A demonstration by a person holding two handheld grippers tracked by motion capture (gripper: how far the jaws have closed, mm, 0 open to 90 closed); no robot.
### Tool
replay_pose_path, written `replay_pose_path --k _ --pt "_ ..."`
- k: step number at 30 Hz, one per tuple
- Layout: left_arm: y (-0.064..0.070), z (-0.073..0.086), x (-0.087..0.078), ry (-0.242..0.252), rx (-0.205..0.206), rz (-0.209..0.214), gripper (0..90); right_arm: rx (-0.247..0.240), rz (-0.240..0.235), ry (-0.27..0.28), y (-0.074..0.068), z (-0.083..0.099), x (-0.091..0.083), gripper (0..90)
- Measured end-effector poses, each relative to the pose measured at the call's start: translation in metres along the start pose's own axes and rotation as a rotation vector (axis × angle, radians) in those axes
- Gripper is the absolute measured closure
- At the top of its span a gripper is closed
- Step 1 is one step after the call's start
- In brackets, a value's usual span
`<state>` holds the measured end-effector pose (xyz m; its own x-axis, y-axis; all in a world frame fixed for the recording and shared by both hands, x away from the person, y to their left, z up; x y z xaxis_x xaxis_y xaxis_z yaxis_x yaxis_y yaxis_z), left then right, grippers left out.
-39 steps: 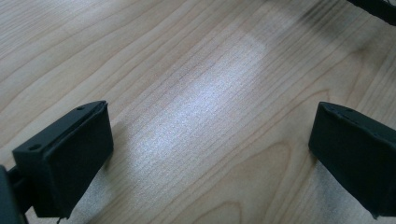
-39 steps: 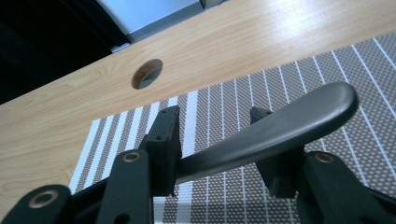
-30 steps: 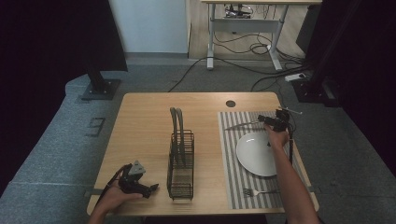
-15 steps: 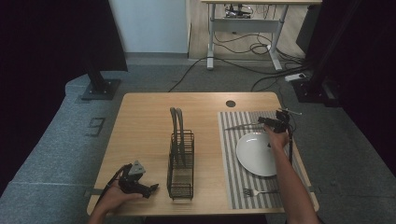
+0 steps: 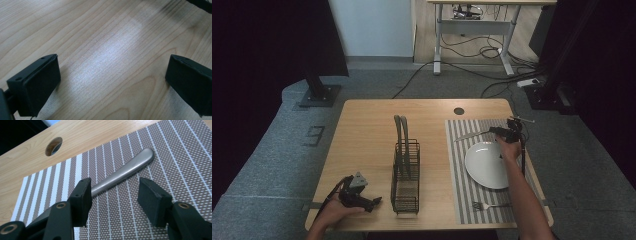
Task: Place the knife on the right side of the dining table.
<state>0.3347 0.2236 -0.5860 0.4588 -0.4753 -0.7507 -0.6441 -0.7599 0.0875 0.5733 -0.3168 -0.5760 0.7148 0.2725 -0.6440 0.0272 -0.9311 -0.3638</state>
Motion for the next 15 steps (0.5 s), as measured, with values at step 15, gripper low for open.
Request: replay_pose_path --k 15 --pt "0.0 0.0 0.0 0.0 0.0 0.0 0.0 -0.094 -0.052 0.051 -0.012 -0.01 -0.011 41.9"
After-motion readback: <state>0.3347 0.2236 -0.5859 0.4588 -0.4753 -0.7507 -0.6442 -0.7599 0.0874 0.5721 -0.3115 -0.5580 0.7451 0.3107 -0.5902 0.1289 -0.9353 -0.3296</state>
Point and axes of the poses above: each handheld gripper's, and its own axes: x roughly forward along the jaws, z roughly out of its underside, y roughly to its right, the point moved 5 cm from there along x, roughly forward along the jaws, and after that the axes turned 7 degrees about -x, right-handed, at the moved point
